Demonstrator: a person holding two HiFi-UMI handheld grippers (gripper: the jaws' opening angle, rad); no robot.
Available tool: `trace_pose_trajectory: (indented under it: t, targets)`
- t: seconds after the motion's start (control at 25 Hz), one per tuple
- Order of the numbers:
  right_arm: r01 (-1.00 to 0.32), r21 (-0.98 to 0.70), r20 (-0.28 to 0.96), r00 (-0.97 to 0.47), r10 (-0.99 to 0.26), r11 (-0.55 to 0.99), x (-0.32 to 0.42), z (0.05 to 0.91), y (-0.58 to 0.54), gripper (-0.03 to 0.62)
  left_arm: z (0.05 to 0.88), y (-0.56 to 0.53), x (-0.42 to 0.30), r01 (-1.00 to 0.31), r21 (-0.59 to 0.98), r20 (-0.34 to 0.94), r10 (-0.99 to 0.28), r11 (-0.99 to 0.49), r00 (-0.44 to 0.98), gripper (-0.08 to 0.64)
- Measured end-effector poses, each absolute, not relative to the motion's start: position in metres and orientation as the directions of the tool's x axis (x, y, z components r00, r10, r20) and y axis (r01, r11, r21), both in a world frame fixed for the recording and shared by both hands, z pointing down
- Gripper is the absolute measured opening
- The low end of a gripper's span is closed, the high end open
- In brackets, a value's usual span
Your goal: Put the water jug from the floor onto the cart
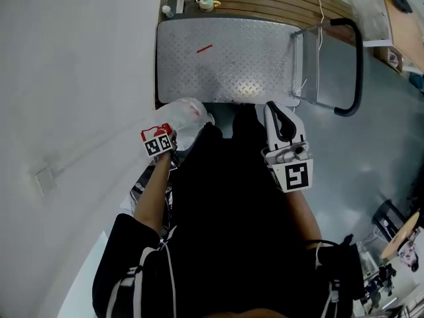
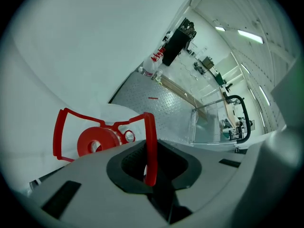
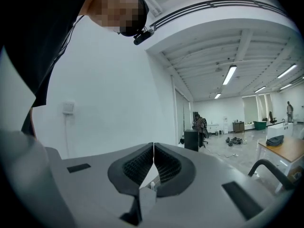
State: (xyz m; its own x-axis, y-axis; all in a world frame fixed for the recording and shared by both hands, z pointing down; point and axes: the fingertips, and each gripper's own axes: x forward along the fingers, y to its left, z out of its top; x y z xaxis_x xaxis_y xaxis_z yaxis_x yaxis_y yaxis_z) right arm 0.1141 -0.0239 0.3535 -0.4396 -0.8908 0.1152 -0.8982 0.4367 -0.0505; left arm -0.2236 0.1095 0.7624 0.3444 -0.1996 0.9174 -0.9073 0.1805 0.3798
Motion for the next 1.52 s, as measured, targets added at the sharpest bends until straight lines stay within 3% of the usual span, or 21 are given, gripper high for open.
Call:
trace_pose_trajectory:
  t: [0.44, 1.16, 1.52]
  targets:
    - [-0.931, -0.036, 0.014, -0.364, -0.931, 0.363, 0.219, 0.341, -0.086, 0.018, 0.738, -0.01, -0.157, -0.903, 0.366, 0.911, -0.284, 0.225, 0.299, 0.061]
    - [-0.964, -0.035, 0.069, -0.265, -0.962, 0.263, 0.322, 0.358, -0.096, 0.018, 0.756, -0.155, 0.012, -0.918, 0.394, 0.871, -0.34, 0.05, 0.355, 0.063]
    - [-0.944, -0.051, 0.096, -0.33, -0.939, 0.326, 0.332, 0.363, -0.1, 0.018, 0.757, -0.164, 0.066, -0.915, 0.404, 0.861, -0.334, -0.011, 0.384, 0.062]
